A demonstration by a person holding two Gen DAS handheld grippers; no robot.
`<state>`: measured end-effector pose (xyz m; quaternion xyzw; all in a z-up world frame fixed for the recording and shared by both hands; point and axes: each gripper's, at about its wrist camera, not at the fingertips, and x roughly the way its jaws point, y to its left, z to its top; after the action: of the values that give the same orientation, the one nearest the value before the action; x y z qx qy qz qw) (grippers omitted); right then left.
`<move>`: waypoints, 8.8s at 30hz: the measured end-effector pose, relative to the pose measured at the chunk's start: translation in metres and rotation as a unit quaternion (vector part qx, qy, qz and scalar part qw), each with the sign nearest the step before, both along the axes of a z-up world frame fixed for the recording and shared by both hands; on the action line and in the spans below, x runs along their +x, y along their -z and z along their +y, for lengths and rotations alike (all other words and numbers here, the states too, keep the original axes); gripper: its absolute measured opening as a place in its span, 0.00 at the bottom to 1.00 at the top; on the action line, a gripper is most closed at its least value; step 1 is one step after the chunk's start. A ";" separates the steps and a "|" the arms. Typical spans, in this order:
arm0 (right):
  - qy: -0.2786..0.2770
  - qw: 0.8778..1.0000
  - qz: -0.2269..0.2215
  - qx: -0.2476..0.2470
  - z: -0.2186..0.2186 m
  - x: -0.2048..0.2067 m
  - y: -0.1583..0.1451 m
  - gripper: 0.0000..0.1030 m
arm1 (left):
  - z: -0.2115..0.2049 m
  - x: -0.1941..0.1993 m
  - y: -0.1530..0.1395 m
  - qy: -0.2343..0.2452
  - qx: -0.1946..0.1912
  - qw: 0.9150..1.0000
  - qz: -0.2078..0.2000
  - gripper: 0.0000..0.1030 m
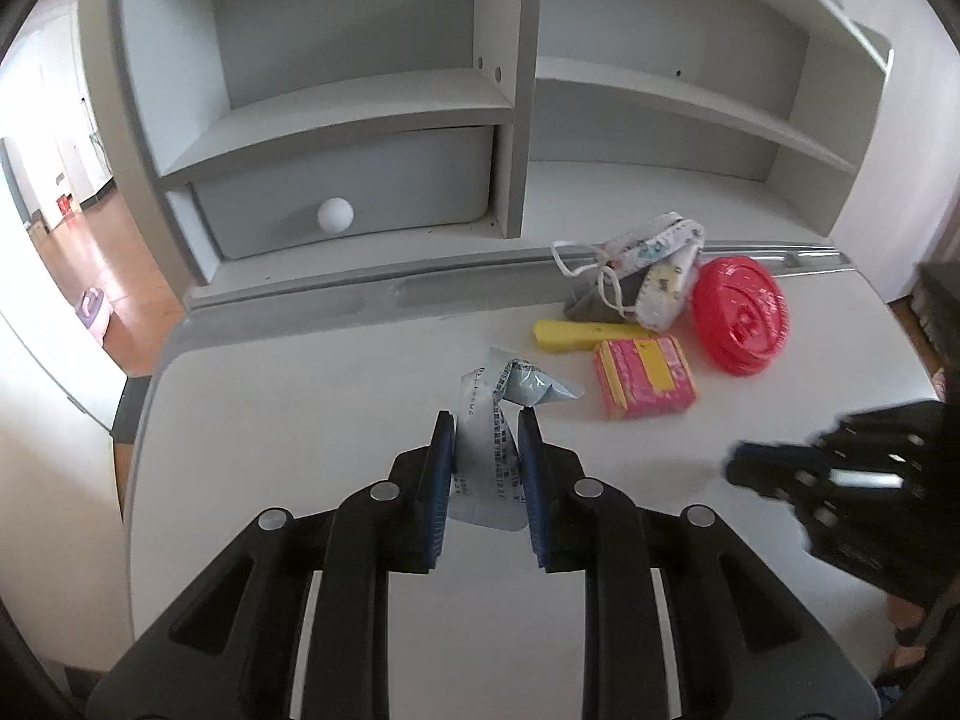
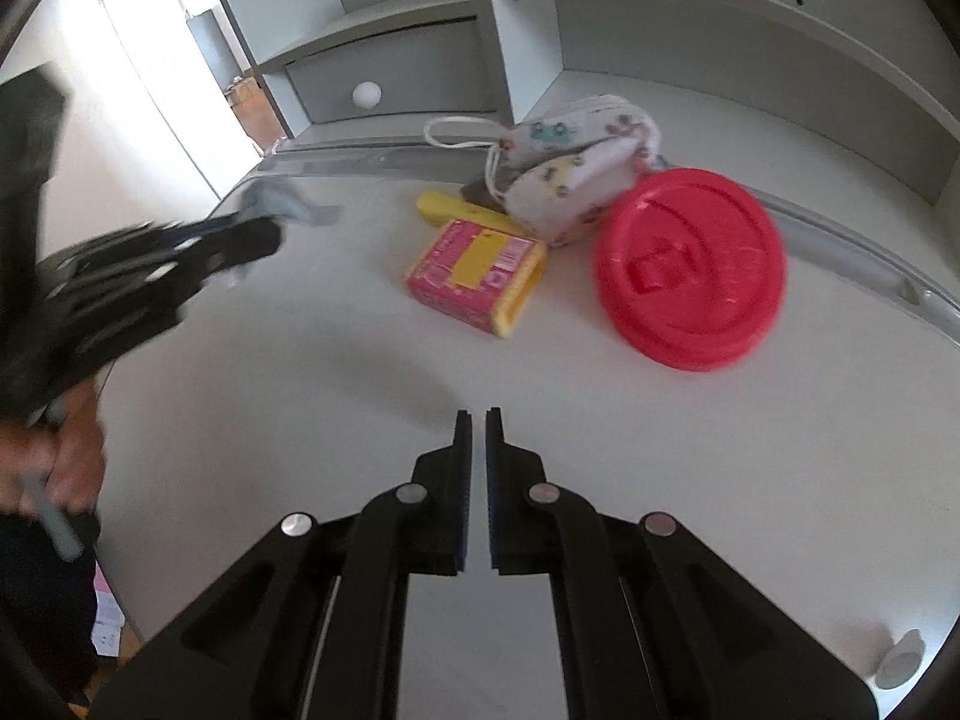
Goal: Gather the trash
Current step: 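Grasp a white paper strip with the left tool while the right tool grasps the pink snack box, then carry the paper strip and snack box over the bin and open both tools, then grasp the red cup lid with the right tool while the left tool grasps a printed cloth mask, then carry the mask and red lid over the bin and open both tools, then grasp the white tissue with the right tool while the left tool grasps the yellow stick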
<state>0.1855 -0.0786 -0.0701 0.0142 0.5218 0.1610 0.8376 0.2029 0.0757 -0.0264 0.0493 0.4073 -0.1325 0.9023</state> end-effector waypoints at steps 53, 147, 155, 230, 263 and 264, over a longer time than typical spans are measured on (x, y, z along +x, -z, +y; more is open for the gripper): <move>0.613 0.787 0.047 -0.051 -0.453 -0.567 0.016 0.50 | -0.483 -0.333 0.059 0.519 -0.034 0.849 0.093 0.20; 0.087 0.990 -0.070 -0.090 -0.061 0.042 -0.026 0.76 | -0.023 -0.028 0.002 0.021 0.018 1.000 -0.009 0.90; 0.105 0.990 -0.085 -0.043 -0.109 -0.015 -0.059 0.77 | -0.098 0.038 -0.012 0.108 0.042 0.992 -0.049 0.90; 0.587 0.781 0.208 0.044 -0.485 -0.643 0.161 0.75 | -0.608 -0.456 0.227 0.603 0.092 0.768 0.196 0.52; 0.509 0.837 0.188 -0.075 -0.481 -0.521 0.124 0.92 | -0.461 -0.350 0.055 0.518 -0.016 0.851 0.088 0.87; 0.510 0.842 0.160 -0.077 -0.480 -0.510 0.103 0.92 | -0.446 -0.339 0.046 0.505 -0.019 0.859 0.077 0.87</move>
<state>-0.3242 -0.5582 -0.1735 0.2397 0.5782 -0.3338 0.7048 -0.1363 -0.3705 -0.0719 0.2204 0.3917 -0.5813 0.6783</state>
